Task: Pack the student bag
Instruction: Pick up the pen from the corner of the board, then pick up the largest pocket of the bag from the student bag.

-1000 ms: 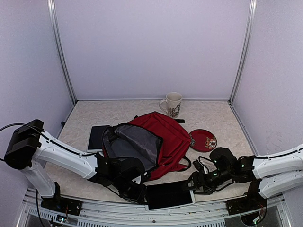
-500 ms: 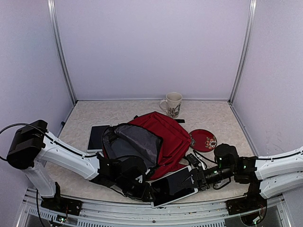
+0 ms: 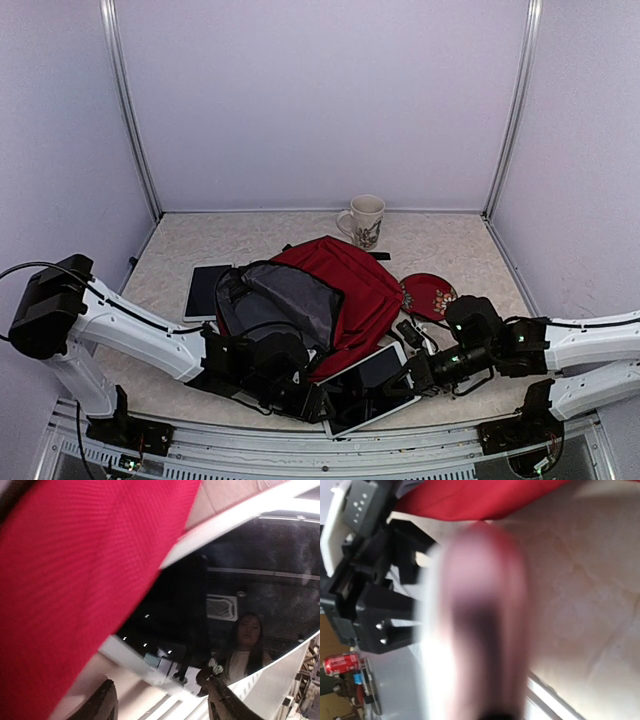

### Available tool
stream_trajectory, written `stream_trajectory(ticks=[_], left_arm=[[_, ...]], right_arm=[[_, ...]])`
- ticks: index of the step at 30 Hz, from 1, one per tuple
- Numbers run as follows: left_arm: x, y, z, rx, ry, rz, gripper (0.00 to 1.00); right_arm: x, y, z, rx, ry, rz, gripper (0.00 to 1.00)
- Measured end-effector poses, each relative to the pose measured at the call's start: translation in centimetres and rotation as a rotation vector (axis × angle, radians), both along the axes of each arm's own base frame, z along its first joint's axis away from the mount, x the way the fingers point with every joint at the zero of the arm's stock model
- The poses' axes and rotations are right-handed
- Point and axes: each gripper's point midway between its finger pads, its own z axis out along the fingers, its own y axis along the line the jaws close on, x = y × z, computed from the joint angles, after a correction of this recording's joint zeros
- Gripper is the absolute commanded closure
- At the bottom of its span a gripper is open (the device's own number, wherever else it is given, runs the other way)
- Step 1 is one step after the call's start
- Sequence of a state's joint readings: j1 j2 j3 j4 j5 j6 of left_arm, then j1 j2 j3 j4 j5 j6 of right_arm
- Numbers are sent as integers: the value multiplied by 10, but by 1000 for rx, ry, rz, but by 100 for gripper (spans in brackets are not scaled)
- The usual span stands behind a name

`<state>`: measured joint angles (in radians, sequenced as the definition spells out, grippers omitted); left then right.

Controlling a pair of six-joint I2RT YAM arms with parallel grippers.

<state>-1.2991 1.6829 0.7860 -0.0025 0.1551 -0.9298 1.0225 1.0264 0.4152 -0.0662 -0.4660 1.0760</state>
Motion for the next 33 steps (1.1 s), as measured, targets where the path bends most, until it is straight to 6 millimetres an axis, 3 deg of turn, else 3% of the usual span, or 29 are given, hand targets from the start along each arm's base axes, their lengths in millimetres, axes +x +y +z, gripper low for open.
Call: stream_trajectory(ticks=[4,7,9,12,17,20,23,29,33], left_arm=[[5,7,8,13,-52,6,20],[9,11,33,-34,-118,10,9],[12,11,63,-101,-180,13,3],[16,13,122,-256,-282,29,1],[31,30,215,-495,-439,81,1],[46,39,236,-535,-513,107,1],[60,48,253,-577,-560,117,1],[89,67,275,-631,-614,148,2],[97,71,285,-673,-632,134,24]], right_arm=[[2,-4,4,-28,-16,8,100],[4,-8,11,-53,-50,27,100],[7,-10,21,-68,-94,49,100],[9,-7,49,-51,-184,106,100],[12,11,128,118,-407,229,100],[21,19,169,200,-520,288,100],[45,32,204,293,-620,333,100],[92,43,245,419,-777,390,100],[104,48,252,453,-838,436,100]])
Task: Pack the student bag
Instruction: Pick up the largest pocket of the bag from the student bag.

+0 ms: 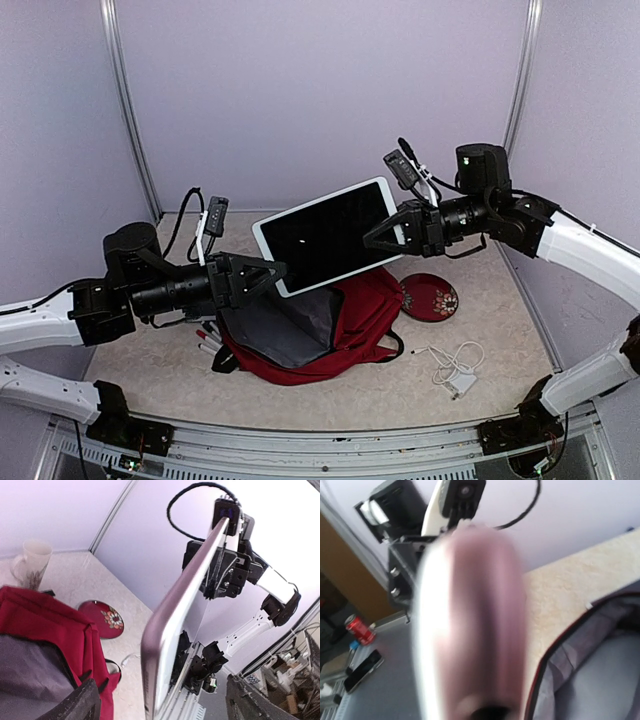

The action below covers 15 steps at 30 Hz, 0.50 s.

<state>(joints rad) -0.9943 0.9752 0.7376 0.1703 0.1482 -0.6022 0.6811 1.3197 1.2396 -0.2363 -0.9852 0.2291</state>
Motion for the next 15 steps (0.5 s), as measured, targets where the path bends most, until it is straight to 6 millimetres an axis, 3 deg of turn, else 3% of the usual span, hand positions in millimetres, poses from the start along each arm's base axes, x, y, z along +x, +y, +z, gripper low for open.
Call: stream_trajectory(ticks=[6,10,13,15], left_arm=[[-5,0,29,-84,-100,-69,51],[-20,-7,35,-88,-140,-167,74],[-26,-14,34,-79,-147,-227,75],[-30,-16,33,-76,-150,-254,63]], right_arm=[[-10,3,10,61,-43,103,100],[-14,6,16,98,-55,152,100],[-13,9,18,116,-51,177,100],[-12,10,19,123,-47,185,100]])
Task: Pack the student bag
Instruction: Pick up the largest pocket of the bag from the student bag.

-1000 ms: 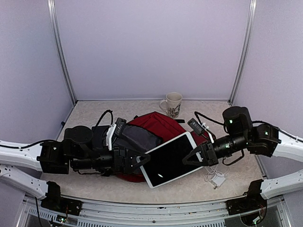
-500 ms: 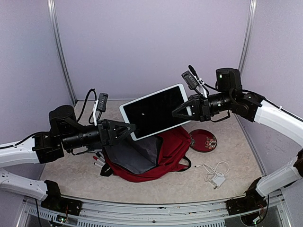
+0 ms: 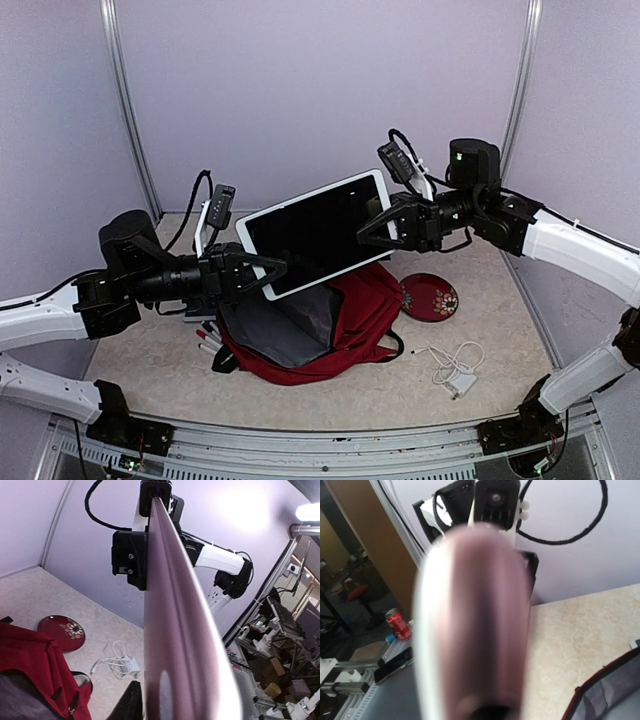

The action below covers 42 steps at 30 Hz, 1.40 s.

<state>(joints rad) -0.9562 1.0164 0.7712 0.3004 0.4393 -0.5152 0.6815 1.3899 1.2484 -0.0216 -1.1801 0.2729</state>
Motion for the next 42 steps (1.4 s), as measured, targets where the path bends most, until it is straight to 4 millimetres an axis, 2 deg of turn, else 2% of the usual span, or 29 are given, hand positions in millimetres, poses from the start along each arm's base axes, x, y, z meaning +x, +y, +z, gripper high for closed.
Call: stream_trajectory(ticks=[1,3,6,10,11,17,18,21,22,25,28,30,32,37,40,42], left_arm=[[-1,0,0,0,-6,-8,59],[-5,0,4,-11,-23,-21,59],[-12,1,12,-30,-54,-28,79],[-12,2,17,-37,-75,-10,90],[-11,2,17,-37,-77,-3,100],[2,2,12,-22,-59,67,100],[2,2,12,-22,-57,69,100],[2,2,11,-24,-38,76,100],[1,2,10,-24,-24,74,100],[0,3,-4,6,47,86,100],[8,13,-26,54,156,163,100],[16,26,-42,73,234,245,100],[24,45,-64,87,337,340,100],[37,86,-131,147,571,546,100],[43,107,-175,227,707,656,100],[45,116,-195,274,766,706,100]], right_arm=[[0,0,1,3,3,5,100],[0,1,2,9,6,9,100],[-1,1,6,21,3,15,100],[-5,0,11,34,8,38,100],[-5,0,12,34,13,38,100],[0,2,8,17,53,17,100],[0,1,8,17,54,18,92],[0,2,7,16,55,13,50],[3,3,7,19,45,-3,43],[18,6,4,12,12,-90,33],[42,11,-6,-35,8,-222,30],[64,14,-20,-84,21,-325,30],[89,16,-45,-157,49,-439,32],[143,15,-132,-397,155,-665,38],[163,17,-182,-519,215,-736,36],[177,18,-214,-595,237,-784,35]])
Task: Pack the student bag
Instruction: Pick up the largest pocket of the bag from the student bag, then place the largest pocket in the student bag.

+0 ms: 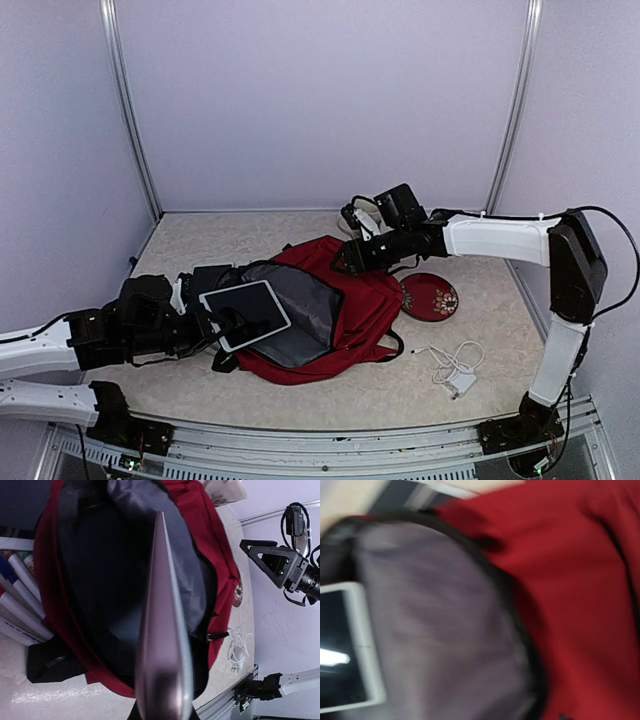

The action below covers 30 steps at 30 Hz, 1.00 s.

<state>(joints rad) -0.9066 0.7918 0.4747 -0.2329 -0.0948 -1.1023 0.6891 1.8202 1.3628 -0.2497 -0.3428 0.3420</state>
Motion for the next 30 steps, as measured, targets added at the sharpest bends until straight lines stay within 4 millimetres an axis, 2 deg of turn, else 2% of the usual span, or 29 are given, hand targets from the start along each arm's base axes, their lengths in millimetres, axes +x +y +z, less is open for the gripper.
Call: stream_trajectory(ticks=[3,5,9,11,12,14,16,18,22,25,28,30], left_arm=[[4,8,-19,40,72,47,100],[6,9,-24,39,97,59,100],[13,11,-24,0,128,80,100],[15,11,-24,-12,140,88,100],[15,11,-24,-18,146,91,100],[15,11,-24,-30,158,98,100],[14,11,-23,-43,168,106,100],[13,12,-23,-53,172,109,100],[9,13,-24,-77,188,114,100],[7,14,-25,-87,194,114,100],[8,13,-24,-94,190,115,100],[9,13,-24,-96,186,115,100]], right_arm=[[14,3,-37,-97,36,-53,30],[20,6,-59,-150,57,-75,27],[17,9,-93,-222,112,-74,27],[10,12,-105,-238,140,-52,29],[4,15,-110,-242,157,-35,33],[-8,23,-114,-234,184,5,55],[-17,31,-112,-211,202,41,83],[-22,36,-110,-193,213,62,100],[-25,39,-101,-177,214,80,100],[-27,45,-73,-136,168,108,100],[-38,59,-22,-64,68,165,100],[-56,77,20,9,-13,229,100]])
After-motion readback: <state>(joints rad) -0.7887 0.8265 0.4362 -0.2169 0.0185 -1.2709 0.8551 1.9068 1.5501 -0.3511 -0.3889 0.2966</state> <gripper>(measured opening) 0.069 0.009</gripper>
